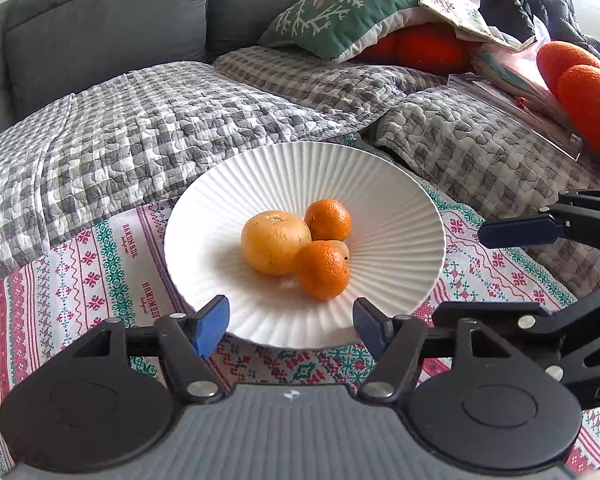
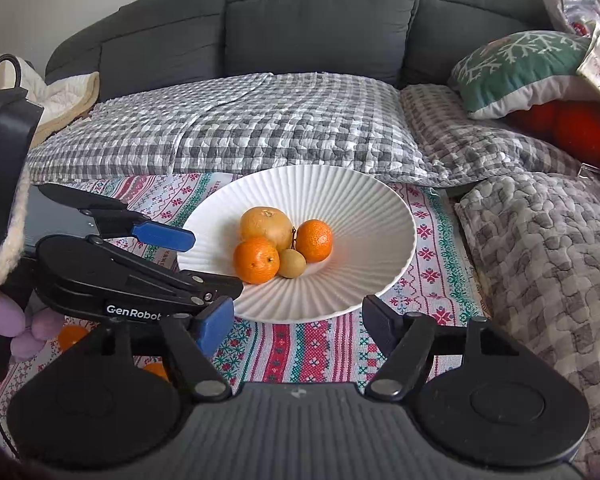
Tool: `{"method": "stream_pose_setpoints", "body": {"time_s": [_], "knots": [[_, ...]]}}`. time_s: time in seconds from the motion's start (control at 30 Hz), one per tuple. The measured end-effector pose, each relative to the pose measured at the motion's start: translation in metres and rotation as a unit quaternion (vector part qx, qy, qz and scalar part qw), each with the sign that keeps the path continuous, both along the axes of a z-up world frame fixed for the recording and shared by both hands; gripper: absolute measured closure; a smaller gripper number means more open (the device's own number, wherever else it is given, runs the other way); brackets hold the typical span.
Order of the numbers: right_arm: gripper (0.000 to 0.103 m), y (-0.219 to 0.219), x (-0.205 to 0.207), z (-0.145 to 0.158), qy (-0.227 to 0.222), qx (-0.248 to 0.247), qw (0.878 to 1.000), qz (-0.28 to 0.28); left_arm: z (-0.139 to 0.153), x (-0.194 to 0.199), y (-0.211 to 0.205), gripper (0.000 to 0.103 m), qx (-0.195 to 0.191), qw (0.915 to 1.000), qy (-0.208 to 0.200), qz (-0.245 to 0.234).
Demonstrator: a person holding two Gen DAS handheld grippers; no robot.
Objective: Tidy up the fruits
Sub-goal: 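Open the left tool over the bowl while the right tool releases the brown fruit beside it, then move both open tools back to the remaining fruits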
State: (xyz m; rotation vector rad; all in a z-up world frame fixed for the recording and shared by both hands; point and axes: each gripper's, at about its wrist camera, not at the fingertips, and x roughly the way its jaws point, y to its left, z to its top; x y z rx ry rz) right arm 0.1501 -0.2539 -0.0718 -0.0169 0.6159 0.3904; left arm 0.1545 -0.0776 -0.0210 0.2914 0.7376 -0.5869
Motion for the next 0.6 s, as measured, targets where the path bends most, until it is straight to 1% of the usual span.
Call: {"method": "stream_pose_setpoints", "body": {"time_s": [0.17,0.3,0.4,0.53,0.6], "knots": [[0.027,0.003,-0.015,0.008,-0.012,-0.014,1.0,0.017,0.004,-0.013,0.007,0.032,0.0,0.9999,0.003,0.015],[0.024,0.003,-0.025,0.011,-0.01,-0.015,1.0,0.026,0.007,-0.025,0.013,0.026,0.005,0.9996,0.001,0.029],[0.022,0.001,-0.034,0.013,-0.01,-0.024,0.999,0.034,0.011,-0.035,0.021,0.022,-0.002,0.999,0.004,0.045],[0.018,-0.002,-0.043,0.017,-0.006,-0.012,0.999,0.041,0.014,-0.048,0.028,0.022,0.001,0.9981,0.01,0.061],[0.016,-0.003,-0.047,0.02,-0.002,-0.008,0.999,0.041,0.017,-0.056,0.031,0.019,0.001,0.9972,0.014,0.074]]}}
